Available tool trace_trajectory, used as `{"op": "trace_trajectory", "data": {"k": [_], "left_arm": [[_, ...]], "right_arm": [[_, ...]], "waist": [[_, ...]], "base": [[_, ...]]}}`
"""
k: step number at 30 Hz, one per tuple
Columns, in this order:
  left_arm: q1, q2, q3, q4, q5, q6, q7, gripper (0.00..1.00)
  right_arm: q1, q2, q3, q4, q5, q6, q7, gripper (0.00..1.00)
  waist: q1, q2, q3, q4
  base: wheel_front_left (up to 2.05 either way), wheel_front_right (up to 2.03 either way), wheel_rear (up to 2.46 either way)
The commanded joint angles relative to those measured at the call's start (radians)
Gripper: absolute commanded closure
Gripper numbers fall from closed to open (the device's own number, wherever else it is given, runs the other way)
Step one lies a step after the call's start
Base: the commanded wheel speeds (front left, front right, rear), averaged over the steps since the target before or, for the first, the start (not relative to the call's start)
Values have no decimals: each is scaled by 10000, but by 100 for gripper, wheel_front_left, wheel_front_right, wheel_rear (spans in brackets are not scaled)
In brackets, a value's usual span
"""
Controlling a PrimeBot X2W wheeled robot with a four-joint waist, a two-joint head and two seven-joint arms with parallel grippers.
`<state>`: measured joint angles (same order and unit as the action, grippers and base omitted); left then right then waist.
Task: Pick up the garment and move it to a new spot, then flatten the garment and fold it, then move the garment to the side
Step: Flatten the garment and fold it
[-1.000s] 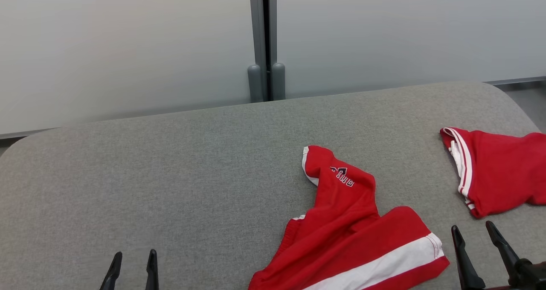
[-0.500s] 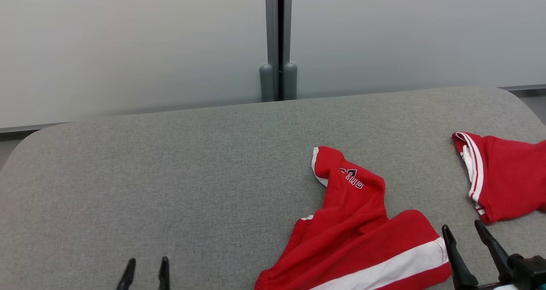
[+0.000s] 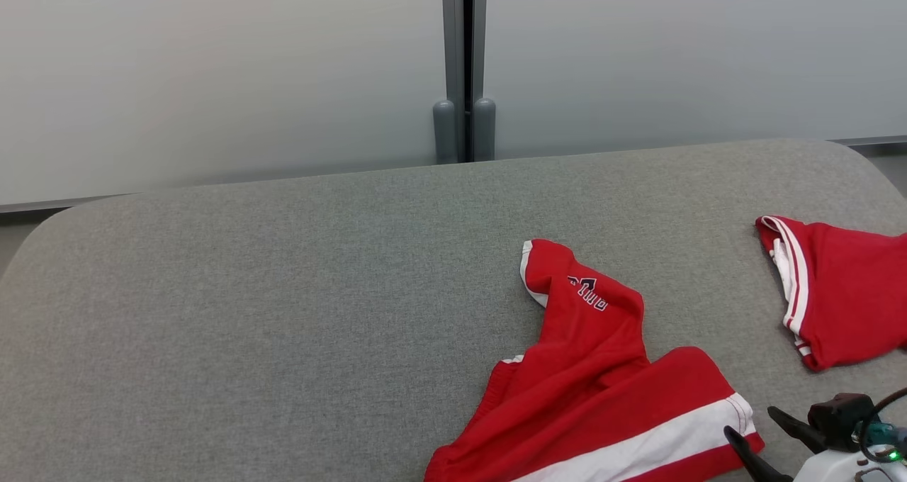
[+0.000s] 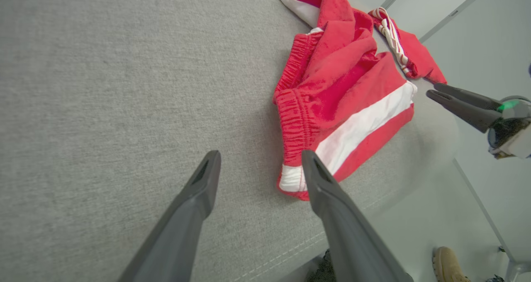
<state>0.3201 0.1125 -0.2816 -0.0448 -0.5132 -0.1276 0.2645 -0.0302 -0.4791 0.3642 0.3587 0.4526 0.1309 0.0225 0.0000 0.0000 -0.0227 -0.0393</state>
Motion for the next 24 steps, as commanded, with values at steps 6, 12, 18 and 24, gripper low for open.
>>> {"op": "trace_trajectory", "data": {"k": [6, 12, 18, 24], "left_arm": [[143, 396, -553, -361, -712, -32, 752, 0], [-407, 421, -1156, -101, -1053, -25, 778, 0], [-934, 473, -1806, 258, -1247, -26, 726, 0], [-1352, 575, -2299, 603, -1517, -27, 481, 0]], "right_arm": [[-520, -286, 553, 576, 422, -2, 61, 0], [-1168, -364, 1098, 1231, 694, -2, -120, 0], [-1667, -441, 1642, 1618, 907, -2, -290, 0], [-1933, -464, 2078, 1885, 1215, -2, -509, 0]], "waist": [[0, 0, 153, 102], [0, 0, 423, 151], [0, 0, 692, 192], [0, 0, 862, 199]], "base": [[0, 0, 0], [0, 0, 0], [0, 0, 0], [0, 0, 0]]}}
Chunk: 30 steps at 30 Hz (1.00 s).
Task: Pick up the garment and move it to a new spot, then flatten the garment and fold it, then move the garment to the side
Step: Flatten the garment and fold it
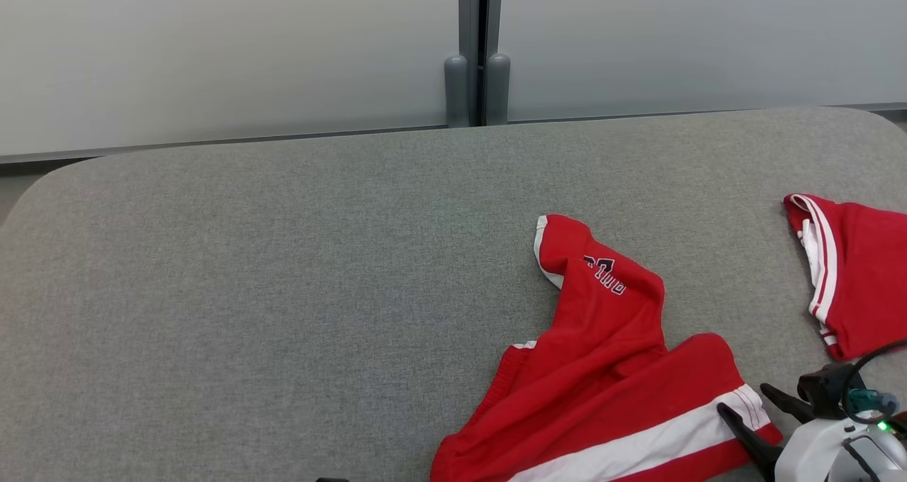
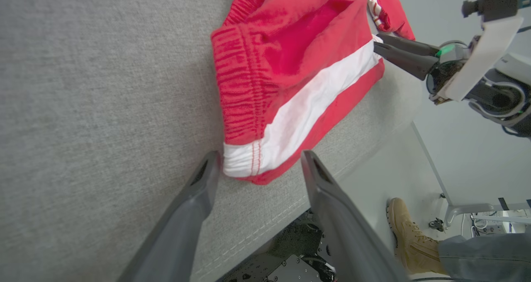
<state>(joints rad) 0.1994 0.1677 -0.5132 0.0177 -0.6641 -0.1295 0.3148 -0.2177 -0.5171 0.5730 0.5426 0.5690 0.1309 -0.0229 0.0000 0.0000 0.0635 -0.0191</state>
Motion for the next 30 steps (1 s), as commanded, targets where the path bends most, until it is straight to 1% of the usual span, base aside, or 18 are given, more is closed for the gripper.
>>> {"op": "trace_trajectory", "data": {"k": [1, 7, 9, 11, 12, 13, 14, 18, 23, 24, 25, 27, 30], "left_arm": [[-191, 28, -33, 58, -56, -8, -74, 0], [-460, 69, -261, 400, -312, -8, -364, 0], [-530, 101, -348, 495, -401, -8, -452, 0], [-609, 162, -549, 552, -510, -8, -434, 0], [-662, 193, -622, 561, -585, -8, -474, 29], [-704, 221, -683, 555, -667, -8, -509, 70], [-729, 276, -772, 539, -756, -8, -523, 100], [-766, 573, -1021, 398, -1021, -8, -596, 100], [-549, 791, -684, -207, -1278, -8, -1043, 100], [-481, 826, -597, -438, -1332, -3, -1135, 100], [-481, 826, -597, -438, -1332, -3, -1135, 100], [-427, 900, -362, -1073, -1449, 49, -1310, 100], [-792, 1078, -93, -2214, -1584, 51, -1183, 100]], "right_arm": [[-82, -88, 67, 80, 109, -2, -80, 0], [-219, -174, 474, 148, 451, -2, -181, 0], [-256, -220, 610, 167, 576, -2, -226, 19], [-312, -249, 745, 127, 723, -2, -224, 62], [-341, -259, 803, 65, 829, -2, -282, 83], [-361, -281, 829, 32, 942, -2, -310, 100], [-341, -324, 930, -21, 1057, -2, -244, 100], [-308, -623, 858, -287, 1459, -2, -414, 100], [177, -1127, 371, -993, 1611, -2, -712, 100], [308, -1172, 181, -1314, 1787, -2, -785, 100], [308, -1172, 181, -1314, 1787, -2, -785, 100], [580, -1259, -335, -2211, 2497, -2, -874, 100], [661, -1768, -1172, -3775, 3355, -2, -666, 100]], "waist": [[0, 0, 10, -12], [0, 0, 29, -80], [0, 0, 22, -100], [0, 0, 32, -122], [0, 0, 40, -130], [0, 0, 42, -143], [0, 0, 39, -156], [0, 0, 10, -195], [0, 0, -75, -278], [0, 0, -74, -305], [0, 0, -74, -305], [0, 0, 21, -378], [0, 0, 472, -432]], "base": [[0, 0, 0], [0, 0, 0], [0, 0, 0], [0, 0, 0], [0, 0, 0], [0, 0, 0], [0, 0, 0], [0, 0, 0], [0, 0, 0], [0, 0, 0], [0, 0, 0], [0, 0, 0], [0, 0, 0]]}}
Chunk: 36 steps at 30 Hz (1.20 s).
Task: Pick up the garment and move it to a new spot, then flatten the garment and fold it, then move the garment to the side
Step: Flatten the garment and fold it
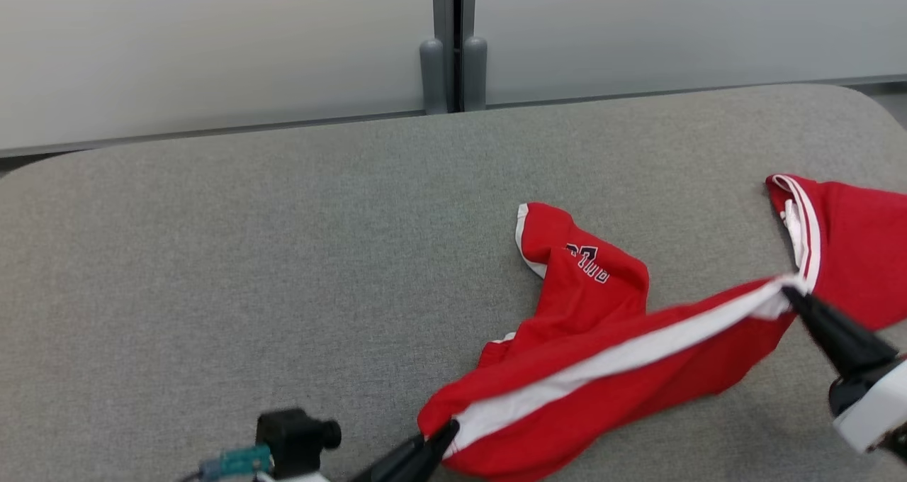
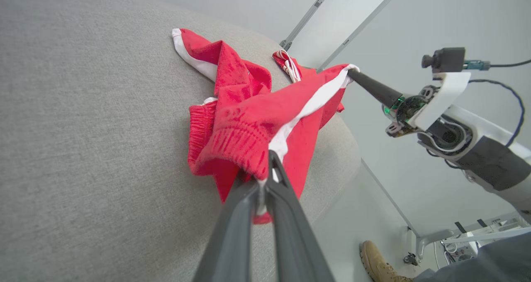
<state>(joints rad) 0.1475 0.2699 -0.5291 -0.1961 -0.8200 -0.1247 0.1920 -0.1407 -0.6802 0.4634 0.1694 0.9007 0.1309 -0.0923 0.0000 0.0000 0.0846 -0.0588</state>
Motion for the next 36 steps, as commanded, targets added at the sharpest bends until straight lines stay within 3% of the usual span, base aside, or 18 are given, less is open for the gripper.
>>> {"op": "trace_trajectory", "data": {"k": [1, 6, 8, 13, 18, 24, 27, 30, 35, 36], "left_arm": [[-612, 197, 148, -440, 24, -1, 216, 100], [-3821, 309, 813, -1176, -97, -18, 1358, 100], [-5732, 253, 1107, -687, 105, -16, 1795, 100], [-10191, -762, 1264, 1704, 88, -35, 2178, 100], [-13666, -1294, 1547, 4790, 684, -42, 1264, 100], [-16599, -1677, 1513, 7554, 1899, -26, -1188, 100], [-16991, -1797, 1077, 8579, 2187, -43, -2159, 100], [-16496, -1866, 307, 9319, 2152, -54, -2792, 100], [-14976, -1632, -852, 9497, 1400, -51, -3501, 100], [-13976, -1471, -1529, 9293, 907, -53, -3672, 100]], "right_arm": [[-221, -290, -371, -618, 324, -2, 176, 100], [-1933, -1365, -1894, -2084, 962, -2, 1005, 100], [-3144, -1708, -2297, -2023, 821, -2, 1417, 100], [-6822, -1658, -2498, -1022, 43, -2, 1867, 100], [-10462, -454, -1918, 888, -1146, -2, 1272, 100], [-13422, 1076, -1651, 3216, -1796, -4, -157, 100], [-13635, 1444, -1197, 3786, -1596, -2, -715, 100], [-12865, 1528, -530, 3845, -1097, -2, -1257, 100], [-10868, 1313, 167, 3336, -240, -2, -1691, 100], [-9645, 1138, 302, 2940, 25, -2, -1739, 100]], "waist": [[0, 0, 488, -20], [0, 0, 2102, 337], [0, 0, 2750, 532], [0, 0, 3935, 923], [0, 0, 4473, 812], [0, 0, 5502, 449], [0, 0, 5867, 399], [0, 0, 5886, 400], [0, 0, 5498, 394], [0, 0, 5212, 439]], "base": [[0, 0, 0], [0, 0, 0], [0, 0, 0], [0, 0, 0], [0, 0, 0], [0, 0, 0], [0, 0, 0], [0, 0, 0], [0, 0, 0], [0, 0, 0]]}}
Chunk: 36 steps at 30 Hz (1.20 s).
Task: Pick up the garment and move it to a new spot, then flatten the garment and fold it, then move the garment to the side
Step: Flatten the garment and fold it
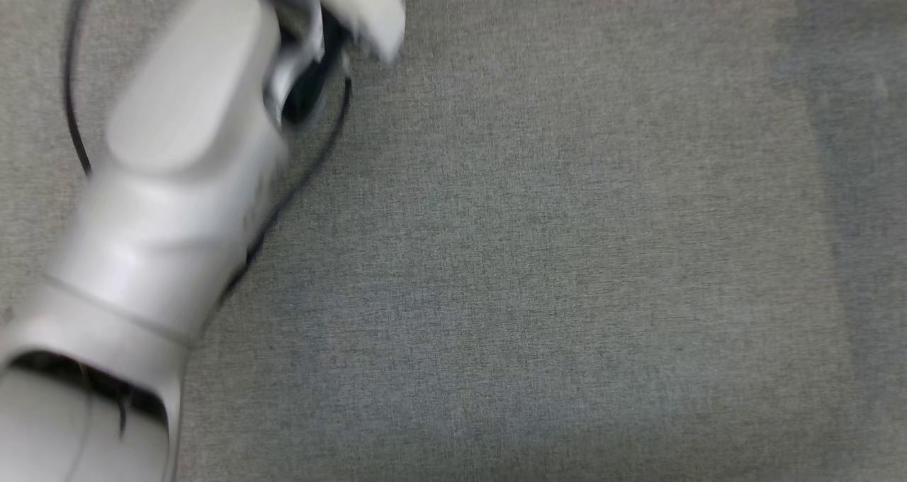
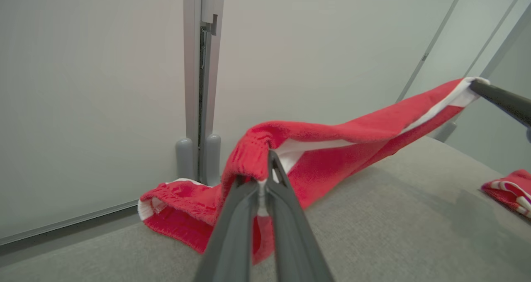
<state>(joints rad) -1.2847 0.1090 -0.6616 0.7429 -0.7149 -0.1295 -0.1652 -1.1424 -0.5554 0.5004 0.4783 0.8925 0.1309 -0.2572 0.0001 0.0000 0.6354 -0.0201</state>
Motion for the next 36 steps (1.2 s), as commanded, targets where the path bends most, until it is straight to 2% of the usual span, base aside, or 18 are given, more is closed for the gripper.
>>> {"op": "trace_trajectory", "data": {"k": [1, 2, 6, 9, 11, 12, 16, 18, 23, 25, 28, 32, 36], "left_arm": [[830, 317, -463, -266, -352, -5, -228, 100], [830, 317, -463, -266, -352, -5, -228, 100], [2761, 1090, -1012, -1232, -1116, -6, -745, 100], [4991, 1461, -1215, -1802, -1431, -7, -933, 100], [6249, 1712, -1193, -2202, -1479, 12, -977, 100], [7806, 1822, -1206, -2632, -1495, 225, -971, 100], [10567, 1989, -1024, -3709, -1593, 844, -980, 100], [11889, 1857, -683, -4441, -1857, 1151, -983, 100], [14304, 1821, -137, -6320, -2088, 1688, -995, 100], [14755, 1746, 2, -6865, -2284, 1644, -992, 100], [14644, 1868, 22, -7304, -2210, 1766, -860, 100], [13903, 1933, 291, -7842, -2187, 1933, -581, 100], [12683, 1831, 333, -7735, -2072, 1954, -25, 100]], "right_arm": [[1003, -160, -171, -497, 149, -2, -100, 100], [1003, -160, -171, -497, 149, -2, -100, 100], [3776, -265, -962, -1721, -226, -1, -90, 100], [6077, 52, -1244, -2231, -674, -1, -85, 100], [7410, 10, -1193, -2481, -948, -1, -87, 100], [8657, 104, -1025, -2684, -1162, -1, -88, 100], [10866, 234, -963, -3021, -1568, -1, -87, 100], [11927, 214, -954, -3191, -1781, -1, -88, 100], [13942, 352, -1706, -3818, -1768, -1, -88, 100], [14226, 375, -1934, -4043, -1734, -1, -4, 100], [13795, 328, -2010, -4328, -1762, -1, 266, 100], [12260, 105, -1692, -4458, -1899, -1, 658, 100], [10107, -345, -1148, -4021, -1810, -1, 1076, 100]], "waist": [[-1, 0, -463, 32], [-1, 0, -463, 32], [-1, 0, -1227, -4], [-1, 0, -2480, -93], [-1, 0, -3278, -126], [-1, 0, -3994, -168], [-1, 0, -5251, -227], [-1, 0, -5846, -247], [-1, 0, -6448, -135], [-1, 0, -6429, -43], [-1, 0, -6281, 93], [-1, 0, -5578, 370], [-1, 0, -4770, 958]], "base": [[0, 0, 0], [0, 0, 0], [0, 0, 0], [0, 0, 0], [0, 0, 0], [0, 0, 0], [0, 0, 0], [0, 0, 0], [0, 0, 0], [0, 0, 0], [0, 0, 0], [0, 0, 0], [0, 0, 0]]}}
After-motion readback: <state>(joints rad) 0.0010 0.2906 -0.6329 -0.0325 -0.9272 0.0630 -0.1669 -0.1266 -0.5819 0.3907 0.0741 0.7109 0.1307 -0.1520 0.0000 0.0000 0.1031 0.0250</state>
